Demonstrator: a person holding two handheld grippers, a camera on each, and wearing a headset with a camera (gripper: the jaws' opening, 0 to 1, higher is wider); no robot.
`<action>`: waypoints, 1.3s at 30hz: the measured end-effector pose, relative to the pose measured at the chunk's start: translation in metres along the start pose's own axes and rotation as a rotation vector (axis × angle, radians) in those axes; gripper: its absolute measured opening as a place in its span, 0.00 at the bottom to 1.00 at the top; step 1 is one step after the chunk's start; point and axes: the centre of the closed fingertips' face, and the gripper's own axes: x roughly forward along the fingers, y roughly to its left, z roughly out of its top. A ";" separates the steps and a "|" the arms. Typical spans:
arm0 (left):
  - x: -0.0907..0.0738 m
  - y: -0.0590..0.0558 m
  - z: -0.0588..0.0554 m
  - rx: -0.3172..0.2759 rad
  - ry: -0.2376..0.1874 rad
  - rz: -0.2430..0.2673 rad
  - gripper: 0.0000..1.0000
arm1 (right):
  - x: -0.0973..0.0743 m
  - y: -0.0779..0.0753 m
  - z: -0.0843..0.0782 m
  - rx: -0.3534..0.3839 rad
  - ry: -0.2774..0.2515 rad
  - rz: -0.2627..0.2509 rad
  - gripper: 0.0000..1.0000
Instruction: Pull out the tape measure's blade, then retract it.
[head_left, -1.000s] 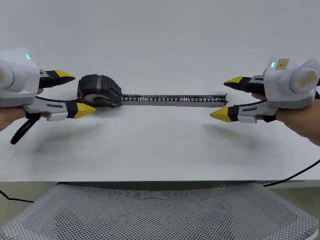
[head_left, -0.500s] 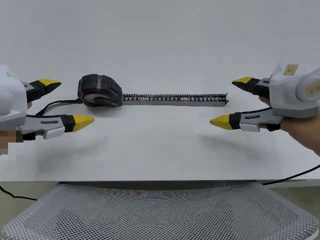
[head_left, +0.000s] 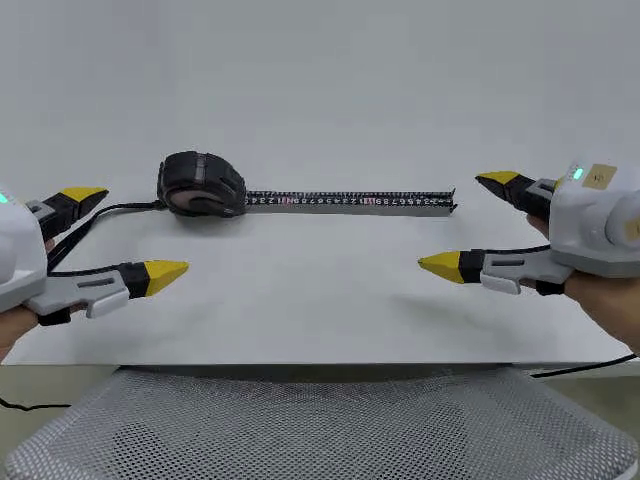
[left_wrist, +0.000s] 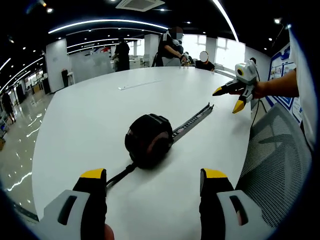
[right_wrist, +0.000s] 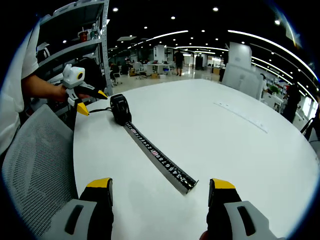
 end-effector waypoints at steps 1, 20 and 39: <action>-0.001 -0.001 0.000 0.005 -0.003 -0.002 0.74 | -0.001 0.000 -0.001 0.006 -0.002 -0.009 0.77; -0.007 -0.014 -0.018 -0.070 -0.026 0.028 0.85 | -0.012 0.013 -0.021 0.084 -0.028 -0.065 0.81; -0.009 -0.016 -0.023 -0.085 -0.015 0.023 0.86 | -0.015 0.018 -0.031 0.099 0.000 -0.057 0.83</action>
